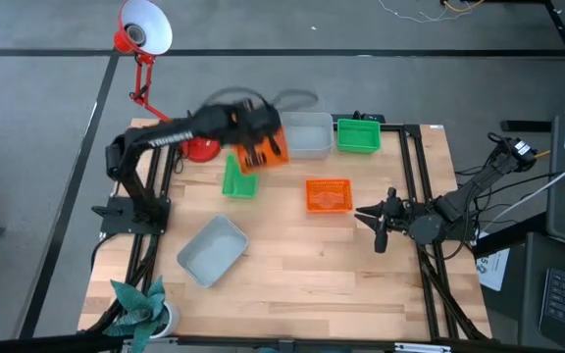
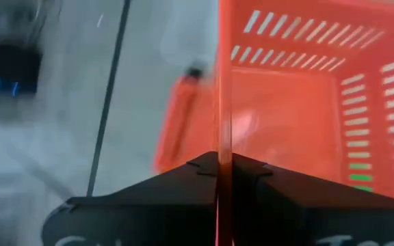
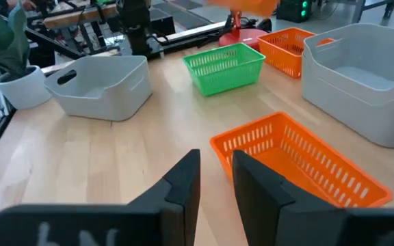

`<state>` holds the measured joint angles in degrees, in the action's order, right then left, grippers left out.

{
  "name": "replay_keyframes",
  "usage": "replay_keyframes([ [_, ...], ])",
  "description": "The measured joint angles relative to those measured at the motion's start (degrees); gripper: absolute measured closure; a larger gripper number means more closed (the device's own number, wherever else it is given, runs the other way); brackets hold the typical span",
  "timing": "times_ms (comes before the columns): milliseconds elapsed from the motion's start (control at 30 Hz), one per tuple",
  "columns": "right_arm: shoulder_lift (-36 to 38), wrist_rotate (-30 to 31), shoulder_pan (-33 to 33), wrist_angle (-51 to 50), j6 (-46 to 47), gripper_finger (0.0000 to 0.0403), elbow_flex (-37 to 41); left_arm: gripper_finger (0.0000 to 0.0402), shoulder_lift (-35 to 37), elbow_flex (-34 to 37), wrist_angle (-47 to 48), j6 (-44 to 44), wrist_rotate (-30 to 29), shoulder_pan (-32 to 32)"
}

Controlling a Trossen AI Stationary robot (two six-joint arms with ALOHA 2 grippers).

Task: Stack baskets by color
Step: Stack the bottom left orange bin on the top orange bin

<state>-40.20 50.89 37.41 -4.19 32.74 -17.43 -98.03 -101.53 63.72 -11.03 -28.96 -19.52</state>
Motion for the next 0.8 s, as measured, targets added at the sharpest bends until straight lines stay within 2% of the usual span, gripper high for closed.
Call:
replay_keyframes([
  [200, -0.4, 0.0, 0.0, -0.1, -0.2, 0.0317, 0.0, 0.0401, 0.1, -1.3, -2.5, -10.2, 8.7, -15.7],
  [300, -0.4, 0.0, 0.0, 0.0, -0.3, 0.0317, 0.0, 0.0401, 0.1, -1.4, -6.0, -15.3, 16.1, -21.4],
  [400, -0.3, 0.0, 0.0, 0.1, -1.5, 0.0317, 0.0, 0.0401, 0.1, -1.4, -7.6, -22.6, 18.2, -25.6],
  [500, -0.3, 0.0, 0.0, 0.1, -1.5, 0.0317, 0.0, 0.0401, 0.1, -1.5, -6.4, -22.8, 18.7, -28.2],
  [600, -0.3, 0.0, 0.0, 0.1, -1.7, 0.0317, 0.0, 0.0402, 0.1, -1.5, -2.2, -18.5, 25.3, -28.0],
  [667, -0.3, 0.0, 0.0, 0.0, -2.5, 0.0317, 0.0, 0.0402, 0.1, -1.4, -1.0, -22.2, 29.0, -27.8],
  [800, -0.3, 0.0, 0.0, 0.0, -4.6, 0.0317, 0.0, 0.0401, -1.4, -1.5, -3.9, -27.9, 28.5, -28.9],
])
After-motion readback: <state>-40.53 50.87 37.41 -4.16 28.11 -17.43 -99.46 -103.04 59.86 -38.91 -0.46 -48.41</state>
